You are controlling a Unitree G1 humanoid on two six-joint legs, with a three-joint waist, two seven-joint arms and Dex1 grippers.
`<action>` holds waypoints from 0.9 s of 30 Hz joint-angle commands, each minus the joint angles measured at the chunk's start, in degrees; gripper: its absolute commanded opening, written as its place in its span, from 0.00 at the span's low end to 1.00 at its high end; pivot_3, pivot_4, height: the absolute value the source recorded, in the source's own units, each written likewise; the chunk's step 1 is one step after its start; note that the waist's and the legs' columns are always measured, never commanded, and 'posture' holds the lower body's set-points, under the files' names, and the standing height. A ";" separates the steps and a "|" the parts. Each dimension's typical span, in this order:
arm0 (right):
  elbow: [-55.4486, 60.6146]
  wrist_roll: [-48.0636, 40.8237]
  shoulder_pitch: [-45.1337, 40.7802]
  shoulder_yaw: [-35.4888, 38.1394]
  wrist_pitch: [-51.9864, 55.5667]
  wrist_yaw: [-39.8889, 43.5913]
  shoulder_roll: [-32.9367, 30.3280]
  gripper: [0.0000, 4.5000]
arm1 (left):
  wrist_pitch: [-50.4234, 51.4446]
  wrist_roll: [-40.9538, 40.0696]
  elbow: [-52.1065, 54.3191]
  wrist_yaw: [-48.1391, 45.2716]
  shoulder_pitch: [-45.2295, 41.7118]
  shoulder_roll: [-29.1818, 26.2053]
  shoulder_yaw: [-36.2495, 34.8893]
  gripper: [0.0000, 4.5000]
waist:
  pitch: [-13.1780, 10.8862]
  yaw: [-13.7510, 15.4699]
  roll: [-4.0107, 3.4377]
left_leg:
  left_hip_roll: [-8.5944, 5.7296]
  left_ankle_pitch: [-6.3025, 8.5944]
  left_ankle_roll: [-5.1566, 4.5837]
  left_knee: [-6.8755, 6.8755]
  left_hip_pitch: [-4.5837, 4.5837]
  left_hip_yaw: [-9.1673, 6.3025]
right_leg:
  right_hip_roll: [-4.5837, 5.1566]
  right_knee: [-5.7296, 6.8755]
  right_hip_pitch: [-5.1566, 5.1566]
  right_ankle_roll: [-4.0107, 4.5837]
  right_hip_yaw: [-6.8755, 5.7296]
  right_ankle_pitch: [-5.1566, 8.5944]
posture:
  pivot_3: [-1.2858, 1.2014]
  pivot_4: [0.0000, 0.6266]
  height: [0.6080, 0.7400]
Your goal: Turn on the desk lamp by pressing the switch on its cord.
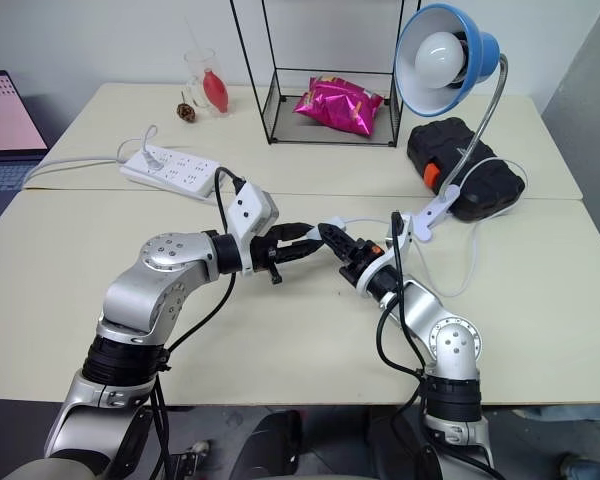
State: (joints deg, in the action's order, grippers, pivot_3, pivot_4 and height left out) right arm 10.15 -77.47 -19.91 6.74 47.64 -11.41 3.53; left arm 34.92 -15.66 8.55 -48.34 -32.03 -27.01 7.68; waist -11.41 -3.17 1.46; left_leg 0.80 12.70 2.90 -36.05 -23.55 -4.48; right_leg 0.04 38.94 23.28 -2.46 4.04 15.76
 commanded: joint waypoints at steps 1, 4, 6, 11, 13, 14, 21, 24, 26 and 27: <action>0.86 0.36 -0.80 -0.72 -0.11 0.99 0.34 0.51 | 0.01 -0.95 2.61 -0.38 -0.63 -0.49 0.12 0.24 | 0.00 0.00 0.00 | 0.00 0.00 0.00 0.00 0.00 0.00 | 0.00 0.00 0.00 0.00 0.00 0.00 | 0.52 0.24 1.00; 0.43 0.77 -0.80 -0.63 -0.13 0.77 0.33 0.51 | 0.04 -1.05 2.77 -0.38 -0.59 -0.61 0.16 0.24 | 0.00 0.00 0.00 | 0.00 0.00 0.00 0.00 0.00 0.00 | 0.00 0.00 0.00 0.01 0.00 -0.01 | 0.52 0.24 1.00; 0.25 0.96 -0.82 -0.54 -0.11 0.76 0.35 0.43 | 0.05 -1.11 2.83 -0.35 -0.57 -0.66 0.18 0.24 | 0.00 0.00 0.00 | 0.00 0.00 0.00 0.00 0.00 0.00 | 0.00 0.00 0.00 0.01 0.00 -0.01 | 0.52 0.24 1.00; -0.08 1.29 -0.98 -0.20 -0.22 0.82 0.58 0.21 | 0.09 -1.18 3.06 -0.32 -0.43 -0.77 0.17 0.24 | 0.00 0.00 0.00 | 0.00 0.00 0.00 0.00 0.00 0.00 | 0.00 0.01 0.00 0.01 0.00 -0.01 | 0.52 0.24 1.00; -0.13 1.34 -1.01 -0.10 -0.22 0.94 0.69 0.13 | 0.10 -1.21 3.10 -0.26 -0.35 -0.86 0.14 0.24 | 0.00 -0.01 0.00 | 0.00 0.00 0.00 0.00 0.00 0.00 | 0.00 0.01 0.00 0.01 0.00 -0.01 | 0.52 0.24 1.00; -0.13 1.39 -1.00 -0.07 -0.19 1.02 0.74 0.11 | 0.09 -1.22 3.13 -0.23 -0.30 -0.90 0.13 0.24 | 0.00 0.00 0.00 | 0.00 0.00 0.00 0.00 0.00 -0.01 | 0.00 0.01 0.00 0.01 -0.01 -0.01 | 0.52 0.24 1.00; -0.09 1.12 -0.94 0.12 0.07 1.26 0.84 0.11 | 0.24 -1.33 3.54 0.21 -0.12 -0.79 -0.01 0.24 | 0.00 0.00 0.00 | 0.00 0.00 0.00 0.00 0.00 -0.01 | 0.00 0.01 0.00 0.02 0.00 -0.01 | 0.52 0.24 1.00; 0.02 1.05 -0.89 0.16 0.01 1.80 0.86 0.11 | 0.35 -1.40 3.65 0.43 -0.18 -0.66 -0.08 0.24 | 0.00 -0.01 0.00 | 0.00 0.00 0.00 -0.01 0.00 -0.01 | 0.00 0.01 0.00 0.03 0.00 -0.02 | 0.52 0.24 1.00; 0.23 1.50 -0.78 -0.22 0.44 2.45 0.33 0.26 | 0.33 -1.36 3.53 0.57 -0.28 -0.57 -0.10 0.24 | 0.00 -0.01 0.00 | 0.00 0.00 0.00 -0.01 0.00 0.00 | 0.00 0.01 0.00 0.03 0.00 -0.02 | 0.52 0.24 1.00; 0.40 1.80 -0.57 -0.48 0.72 2.86 -0.03 0.28 | 0.27 -1.30 3.43 0.64 -0.31 -0.52 -0.09 0.24 | 0.00 0.00 0.00 | 0.00 0.00 0.00 -0.01 0.00 -0.01 | 0.00 0.02 0.00 0.03 -0.01 -0.02 | 0.52 0.24 1.00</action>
State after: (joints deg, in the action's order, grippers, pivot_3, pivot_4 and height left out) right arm 9.14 -75.43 -20.01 6.63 48.00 -10.01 3.75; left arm 35.66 -15.95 9.19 -47.97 -31.84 -27.49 8.21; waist -11.41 -3.18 1.46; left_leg 0.80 12.70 2.90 -36.05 -23.55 -4.48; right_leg 0.04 38.96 23.28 -2.43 4.03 15.74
